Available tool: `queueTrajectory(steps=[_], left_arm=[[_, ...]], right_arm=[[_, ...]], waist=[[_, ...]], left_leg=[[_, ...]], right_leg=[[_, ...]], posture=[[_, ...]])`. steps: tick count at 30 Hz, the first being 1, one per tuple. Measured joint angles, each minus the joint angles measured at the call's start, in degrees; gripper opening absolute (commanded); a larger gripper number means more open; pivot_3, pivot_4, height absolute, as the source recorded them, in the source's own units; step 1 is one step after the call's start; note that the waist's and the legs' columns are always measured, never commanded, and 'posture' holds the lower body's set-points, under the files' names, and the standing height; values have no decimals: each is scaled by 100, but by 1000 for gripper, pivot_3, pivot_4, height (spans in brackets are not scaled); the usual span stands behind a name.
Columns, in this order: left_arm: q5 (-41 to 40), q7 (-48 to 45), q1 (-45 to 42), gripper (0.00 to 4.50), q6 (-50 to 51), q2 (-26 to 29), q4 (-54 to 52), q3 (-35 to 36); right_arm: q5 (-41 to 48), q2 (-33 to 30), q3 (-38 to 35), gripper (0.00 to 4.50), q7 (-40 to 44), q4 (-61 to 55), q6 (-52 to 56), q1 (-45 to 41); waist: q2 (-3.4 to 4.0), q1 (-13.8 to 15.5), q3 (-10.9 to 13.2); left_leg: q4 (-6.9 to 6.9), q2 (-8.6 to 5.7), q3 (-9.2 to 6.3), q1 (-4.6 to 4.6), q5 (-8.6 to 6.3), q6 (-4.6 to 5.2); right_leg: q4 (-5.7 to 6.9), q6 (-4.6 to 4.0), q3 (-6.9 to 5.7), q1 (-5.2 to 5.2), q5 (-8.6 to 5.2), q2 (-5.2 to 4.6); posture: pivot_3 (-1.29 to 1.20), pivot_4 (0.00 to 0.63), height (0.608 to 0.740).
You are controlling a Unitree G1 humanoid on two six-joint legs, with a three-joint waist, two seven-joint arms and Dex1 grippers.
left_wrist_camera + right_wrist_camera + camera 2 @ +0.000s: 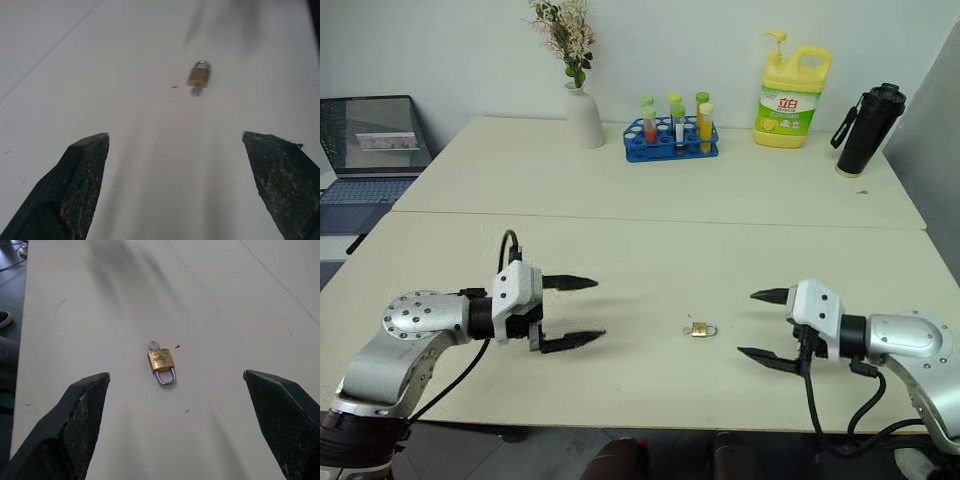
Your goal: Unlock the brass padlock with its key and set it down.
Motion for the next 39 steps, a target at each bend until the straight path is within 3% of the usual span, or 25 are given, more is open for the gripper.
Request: queueTrajectory(steps=[12, 18, 25, 32, 39], left_arm=[[566, -33, -67, 4471, -576, 7, 100, -157], [504, -212, -65, 4471, -542, 87, -107, -338], [486, -246, -100, 4471, -535, 67, -107, -379], [519, -244, -88, 4471, -607, 9, -105, -447], [610, -255, -81, 4471, -713, 11, -83, -478]], right_arm=[[-89, 207, 396, 4500, -27, 37, 71, -289], [-938, 538, 1383, 4500, -613, 204, 635, -1115], [-1380, 892, 2223, 4500, -652, 534, 1340, -1700], [-1631, 1439, 2611, 4500, -917, 839, 1689, -1959], [-1766, 1509, 2668, 4500, -906, 1081, 1710, -2055]], waist=[[-4, -3, 3], [-3, -18, 5], [-3, -16, 5], [-3, -18, 5], [-3, -15, 5]], left_leg=[[1, 1, -1, 0, 0, 0], [2, 0, -1, 0, 0, 0], [1, 0, -2, -4, 0, 0], [2, -1, -1, -3, 0, 0], [3, -1, -1, -2, 0, 0]], right_leg=[[1, 0, 0, 0, 0, 1], [7, 0, 0, -4, 0, 2], [8, -1, 0, -9, 0, 1], [14, -1, 1, -11, 0, 2], [20, -1, 1, -12, 1, 1]], posture=[[0, 150, 740], [0, 150, 740], [0, 150, 740], [0, 150, 740], [0, 150, 740]])
